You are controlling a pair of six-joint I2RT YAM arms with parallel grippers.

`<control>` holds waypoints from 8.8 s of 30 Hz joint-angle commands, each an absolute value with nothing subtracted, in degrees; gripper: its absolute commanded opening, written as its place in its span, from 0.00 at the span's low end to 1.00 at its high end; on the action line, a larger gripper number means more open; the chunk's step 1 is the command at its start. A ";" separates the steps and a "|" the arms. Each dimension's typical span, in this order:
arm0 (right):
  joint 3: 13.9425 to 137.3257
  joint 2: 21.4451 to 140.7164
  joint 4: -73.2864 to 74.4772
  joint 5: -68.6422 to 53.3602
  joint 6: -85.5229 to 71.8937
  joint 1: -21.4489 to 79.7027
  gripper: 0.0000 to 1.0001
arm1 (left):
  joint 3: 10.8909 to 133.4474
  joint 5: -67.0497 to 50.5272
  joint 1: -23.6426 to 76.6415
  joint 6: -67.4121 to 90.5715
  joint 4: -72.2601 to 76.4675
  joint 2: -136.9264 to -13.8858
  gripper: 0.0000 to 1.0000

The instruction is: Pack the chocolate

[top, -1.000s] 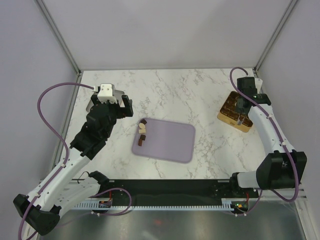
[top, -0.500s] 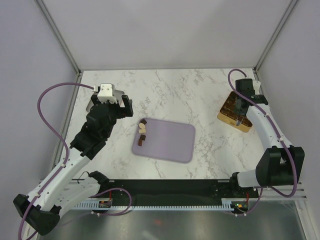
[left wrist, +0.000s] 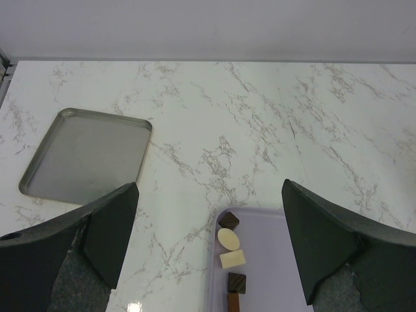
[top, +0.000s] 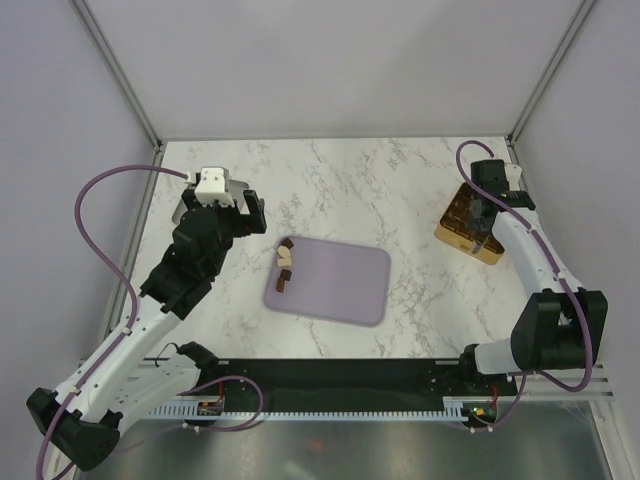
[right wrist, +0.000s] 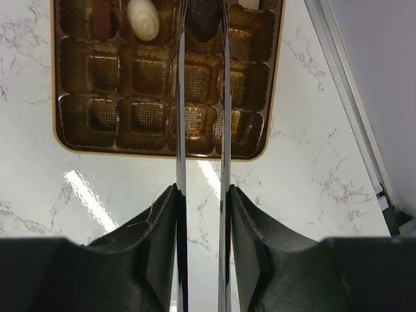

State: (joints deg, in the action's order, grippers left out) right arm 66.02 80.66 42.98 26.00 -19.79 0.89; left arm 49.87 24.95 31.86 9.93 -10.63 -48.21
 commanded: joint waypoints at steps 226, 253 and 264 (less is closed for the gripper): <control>64.16 63.20 41.05 15.91 -22.85 10.09 0.42 | 52.47 19.95 31.73 9.58 -10.11 -46.76 1.00; 57.83 81.28 15.64 26.89 -22.59 68.98 0.48 | 52.12 27.33 31.73 6.68 -10.02 -48.16 1.00; 59.59 88.41 12.83 26.90 -21.45 71.90 0.50 | 52.03 27.07 31.73 6.77 -10.02 -47.90 1.00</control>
